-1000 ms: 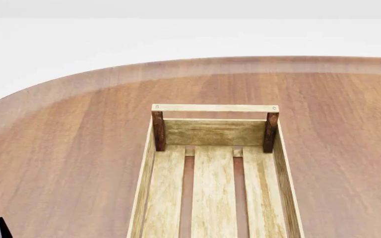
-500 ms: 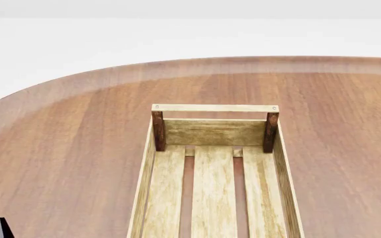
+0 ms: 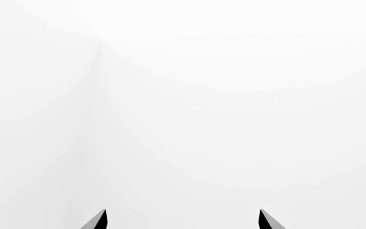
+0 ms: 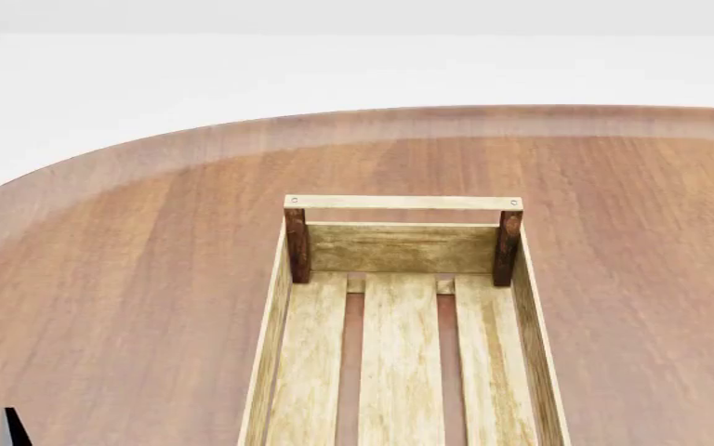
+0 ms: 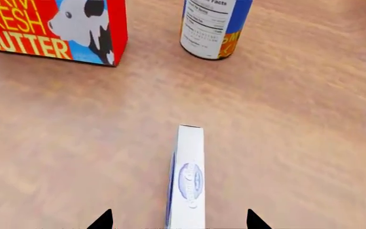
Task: Pick up the cream cheese and put it in the tray.
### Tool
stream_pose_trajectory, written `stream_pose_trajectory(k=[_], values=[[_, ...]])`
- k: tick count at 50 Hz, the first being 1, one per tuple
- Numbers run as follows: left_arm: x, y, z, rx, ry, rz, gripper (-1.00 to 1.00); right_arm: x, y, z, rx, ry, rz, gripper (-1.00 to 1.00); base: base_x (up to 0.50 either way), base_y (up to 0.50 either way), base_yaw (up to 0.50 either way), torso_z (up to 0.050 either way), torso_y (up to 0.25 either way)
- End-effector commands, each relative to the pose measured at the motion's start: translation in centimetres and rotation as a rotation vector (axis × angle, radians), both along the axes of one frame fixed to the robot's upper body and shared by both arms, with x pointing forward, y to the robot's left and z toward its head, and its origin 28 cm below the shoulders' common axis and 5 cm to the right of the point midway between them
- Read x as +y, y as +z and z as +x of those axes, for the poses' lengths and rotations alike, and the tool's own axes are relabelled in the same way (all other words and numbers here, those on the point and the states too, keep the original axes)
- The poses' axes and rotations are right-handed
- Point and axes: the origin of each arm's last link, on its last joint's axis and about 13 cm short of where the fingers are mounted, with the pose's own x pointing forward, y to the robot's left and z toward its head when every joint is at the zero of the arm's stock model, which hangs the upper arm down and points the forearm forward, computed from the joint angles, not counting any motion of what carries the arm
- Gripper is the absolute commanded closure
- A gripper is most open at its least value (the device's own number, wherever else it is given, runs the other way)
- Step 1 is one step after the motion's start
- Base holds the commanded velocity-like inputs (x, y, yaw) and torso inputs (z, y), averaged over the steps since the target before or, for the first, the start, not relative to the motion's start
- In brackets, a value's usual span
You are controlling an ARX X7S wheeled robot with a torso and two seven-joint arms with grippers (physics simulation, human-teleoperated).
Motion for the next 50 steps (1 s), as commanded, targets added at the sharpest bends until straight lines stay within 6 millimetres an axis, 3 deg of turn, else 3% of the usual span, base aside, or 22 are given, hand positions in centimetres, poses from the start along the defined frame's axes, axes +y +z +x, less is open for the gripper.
stream_pose_trajectory(k=[1, 2, 19, 50], values=[[0.0, 0.0, 0.0, 0.000, 0.001, 0.002, -1.00, 0.0, -0.4, 0.2, 0.006, 0.007, 0.002, -1.00, 0.00, 0.00, 0.00, 0.000, 0.000], [0.0, 0.0, 0.0, 0.000, 0.001, 0.002, -1.00, 0.0, -0.4, 0.2, 0.009, 0.008, -0.001, 1.00, 0.00, 0.00, 0.00, 0.000, 0.000], [0.0, 0.1, -0.1, -0.002, 0.005, 0.000, -1.00, 0.6, 0.2, 0.1, -0.034, 0.053, -0.031, 1.00, 0.00, 0.00, 0.00, 0.000, 0.000], [0.2, 0.3, -0.3, -0.004, 0.010, -0.008, -1.00, 2.6, 5.2, -1.7, -0.174, 0.144, -0.219, 1.00, 0.00, 0.00, 0.00, 0.000, 0.000]])
